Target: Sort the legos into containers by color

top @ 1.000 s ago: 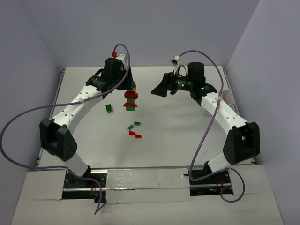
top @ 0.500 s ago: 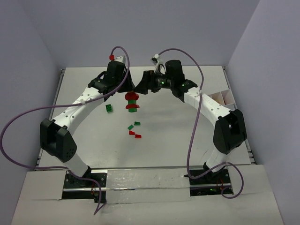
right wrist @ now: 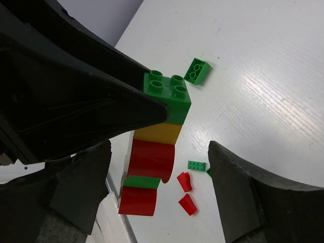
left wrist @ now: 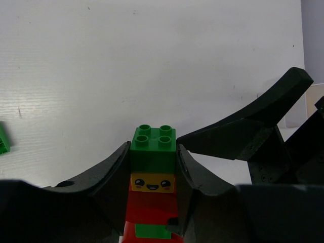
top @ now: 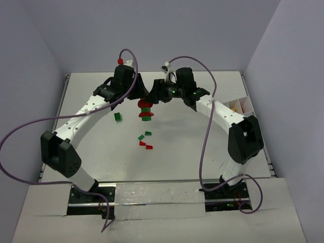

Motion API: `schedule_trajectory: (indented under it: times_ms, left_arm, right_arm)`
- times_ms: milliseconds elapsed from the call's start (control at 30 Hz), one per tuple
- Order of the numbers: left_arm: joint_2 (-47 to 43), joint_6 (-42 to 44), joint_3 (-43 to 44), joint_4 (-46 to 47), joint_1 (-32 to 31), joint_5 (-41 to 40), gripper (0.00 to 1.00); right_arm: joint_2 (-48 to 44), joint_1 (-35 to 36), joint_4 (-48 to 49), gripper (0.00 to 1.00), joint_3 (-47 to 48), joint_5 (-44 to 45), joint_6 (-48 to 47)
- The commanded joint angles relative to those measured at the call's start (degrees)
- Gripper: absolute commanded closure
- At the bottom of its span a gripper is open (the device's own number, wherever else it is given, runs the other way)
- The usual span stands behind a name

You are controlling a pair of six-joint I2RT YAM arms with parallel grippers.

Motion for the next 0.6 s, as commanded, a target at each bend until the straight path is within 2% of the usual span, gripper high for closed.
schedule_trajectory:
  times_ms: [0, 67, 167, 267, 367, 467, 567]
  left_arm:
    - [-1.88, -1.57, 1.31, 3.03, -0.29, 2.32, 1.0]
    - [-1.88, -1.75, 1.49, 2.93, -0.03, 2.32, 1.0]
    - [-1.97, -1.93, 1.39, 2.85, 0.24, 1.87, 1.0]
    - [-2.12, -2.1, 0.93, 2.91, 0.69, 0.28, 1.0]
    - [-2.01, -1.88, 0.83, 2.76, 0.85, -2.63, 1.0]
    - [-2.09, -1.79, -0.12, 3.59, 1.5, -3.37, 1.0]
    - [-1.87, -1.77, -0.57, 3.97, 1.95, -3.42, 1.0]
  right_arm:
    - [0.86, 0.96, 2.99, 0.19, -0.53, -2.07, 2.04]
    - [1.14, 1.31, 3.07, 0.22, -0.44, -2.52, 2.39]
    - [1.83, 1.75, 2.99, 0.38, -0.53, -3.04, 2.74]
    - [2.38, 1.84, 3.01, 0.62, -0.84, -3.43, 3.06]
    - [2.4, 1.93, 2.99, 0.74, -1.71, -3.56, 3.05]
    - [2.01, 1.95, 4.7, 0.97, -2.84, -3.61, 2.74]
    - [1.61, 1.93, 4.55, 1.0, -3.82, -3.59, 1.98]
